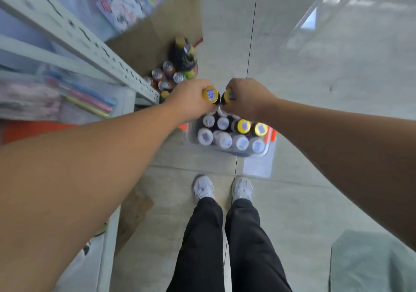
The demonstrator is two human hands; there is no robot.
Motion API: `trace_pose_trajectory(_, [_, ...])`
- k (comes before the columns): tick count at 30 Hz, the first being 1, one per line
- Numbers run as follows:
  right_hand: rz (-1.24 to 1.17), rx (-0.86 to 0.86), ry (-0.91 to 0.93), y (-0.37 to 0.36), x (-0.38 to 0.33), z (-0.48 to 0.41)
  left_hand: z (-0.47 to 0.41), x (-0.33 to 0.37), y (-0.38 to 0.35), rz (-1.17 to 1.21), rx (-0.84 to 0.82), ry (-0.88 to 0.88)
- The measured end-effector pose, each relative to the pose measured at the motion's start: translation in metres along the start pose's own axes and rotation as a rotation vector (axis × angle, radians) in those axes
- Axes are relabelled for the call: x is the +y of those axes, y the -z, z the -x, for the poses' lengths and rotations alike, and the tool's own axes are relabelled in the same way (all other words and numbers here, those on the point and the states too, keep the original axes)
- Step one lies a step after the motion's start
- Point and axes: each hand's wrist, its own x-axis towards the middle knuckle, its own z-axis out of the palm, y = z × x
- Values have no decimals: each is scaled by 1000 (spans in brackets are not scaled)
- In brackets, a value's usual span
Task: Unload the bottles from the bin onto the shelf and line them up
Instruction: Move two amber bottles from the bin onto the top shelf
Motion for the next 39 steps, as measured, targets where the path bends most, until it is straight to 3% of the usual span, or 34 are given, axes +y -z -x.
trace_pose_trajectory(4, [40,-9,23,137,-59,42,29,78,125,-79,-64,-47])
trace_pose_trajectory(10, [145,99,53,361,-161,139,120,216,322,-175,-13,-150])
trace_pose_trajectory(18, [120,201,233,523,-271,263,276,336,469,-82,162,-263])
trace_pose_trajectory(22, [142,237,380,541,-315,321,370,352,483,17,266,-238])
trace_pose_trajectory(27, [154,153,577,515,-364,376,496,331,459,52,410,-118])
trace_pose_trajectory(39, [288,-164,1013,298,-522,546,819,208,317,183,780,384])
